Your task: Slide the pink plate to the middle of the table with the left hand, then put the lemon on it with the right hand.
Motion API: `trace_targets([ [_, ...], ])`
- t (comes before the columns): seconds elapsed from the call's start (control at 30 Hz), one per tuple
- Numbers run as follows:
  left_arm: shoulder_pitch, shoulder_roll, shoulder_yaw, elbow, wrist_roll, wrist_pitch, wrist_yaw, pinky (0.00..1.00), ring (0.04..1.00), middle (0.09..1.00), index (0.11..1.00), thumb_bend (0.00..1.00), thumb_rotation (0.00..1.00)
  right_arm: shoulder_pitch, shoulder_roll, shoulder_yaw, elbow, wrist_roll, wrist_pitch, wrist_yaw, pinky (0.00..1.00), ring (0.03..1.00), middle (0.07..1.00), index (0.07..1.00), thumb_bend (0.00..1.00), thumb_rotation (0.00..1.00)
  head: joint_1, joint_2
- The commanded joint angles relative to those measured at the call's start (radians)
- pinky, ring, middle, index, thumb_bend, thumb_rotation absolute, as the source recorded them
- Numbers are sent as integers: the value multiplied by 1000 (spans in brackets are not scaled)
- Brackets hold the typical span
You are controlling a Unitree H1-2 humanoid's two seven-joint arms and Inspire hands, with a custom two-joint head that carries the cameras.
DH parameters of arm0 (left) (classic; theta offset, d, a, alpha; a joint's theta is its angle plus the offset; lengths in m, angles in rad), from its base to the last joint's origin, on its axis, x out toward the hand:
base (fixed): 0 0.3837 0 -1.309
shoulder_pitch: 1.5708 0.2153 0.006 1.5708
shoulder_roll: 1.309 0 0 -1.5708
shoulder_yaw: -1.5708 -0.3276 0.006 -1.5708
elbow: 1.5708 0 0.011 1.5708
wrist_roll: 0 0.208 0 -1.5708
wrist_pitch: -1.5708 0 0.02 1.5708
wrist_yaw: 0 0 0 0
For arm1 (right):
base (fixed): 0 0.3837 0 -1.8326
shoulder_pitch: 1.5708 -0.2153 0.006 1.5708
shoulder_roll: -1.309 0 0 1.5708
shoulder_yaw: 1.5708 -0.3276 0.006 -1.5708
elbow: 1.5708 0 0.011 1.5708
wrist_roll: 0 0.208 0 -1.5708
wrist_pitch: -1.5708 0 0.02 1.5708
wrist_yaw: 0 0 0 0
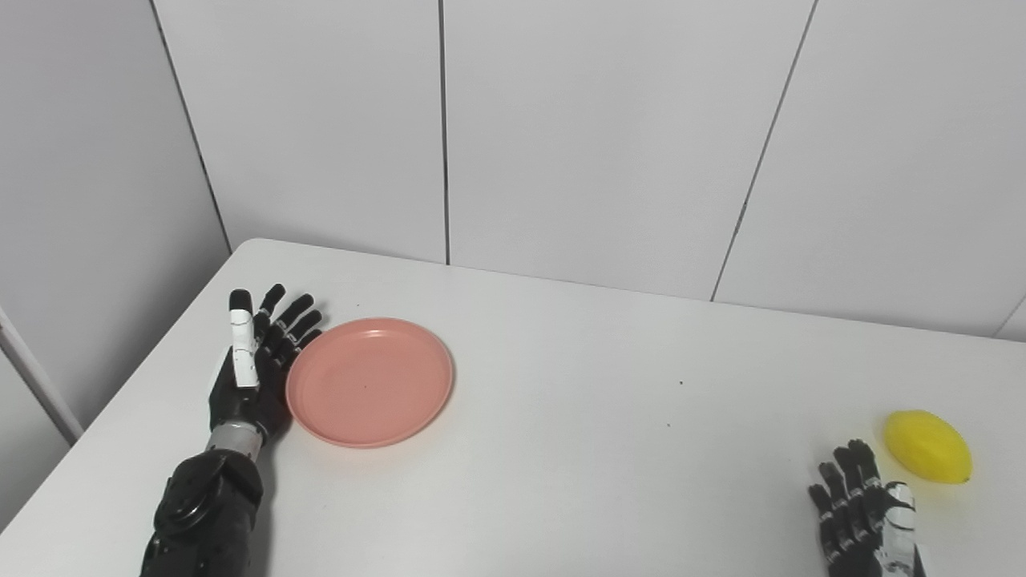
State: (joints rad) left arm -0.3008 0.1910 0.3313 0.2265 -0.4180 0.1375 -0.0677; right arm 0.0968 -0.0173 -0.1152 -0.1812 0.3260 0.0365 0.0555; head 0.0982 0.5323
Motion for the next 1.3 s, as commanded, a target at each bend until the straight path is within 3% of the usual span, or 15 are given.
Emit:
trace_targets([
  [0.0, 13, -10, -20, 7, 26, -18, 1, 862, 844, 848, 915, 892, 918, 7, 4, 5, -13, 5, 31, -1, 1000, 980, 973, 953, 696, 982, 1, 0],
  [0.47, 28, -47, -57, -7, 48, -24, 7, 860, 844, 834, 903, 903, 910, 4, 9, 15, -9, -1, 23, 2, 1000, 979, 973, 951, 702, 974, -4, 5],
  [0.87, 27, -82, -93, -53, 31, 42, 14, 914, 890, 872, 932, 865, 923, 2, 18, 30, -8, -1, 11, 7, 1000, 987, 979, 956, 705, 962, -18, 10],
  [1.27, 29, -127, -117, -96, 62, 121, 79, 890, 868, 859, 937, 885, 962, 4, 29, 52, -27, -27, 30, -4, 1000, 986, 981, 960, 718, 966, -34, 19],
])
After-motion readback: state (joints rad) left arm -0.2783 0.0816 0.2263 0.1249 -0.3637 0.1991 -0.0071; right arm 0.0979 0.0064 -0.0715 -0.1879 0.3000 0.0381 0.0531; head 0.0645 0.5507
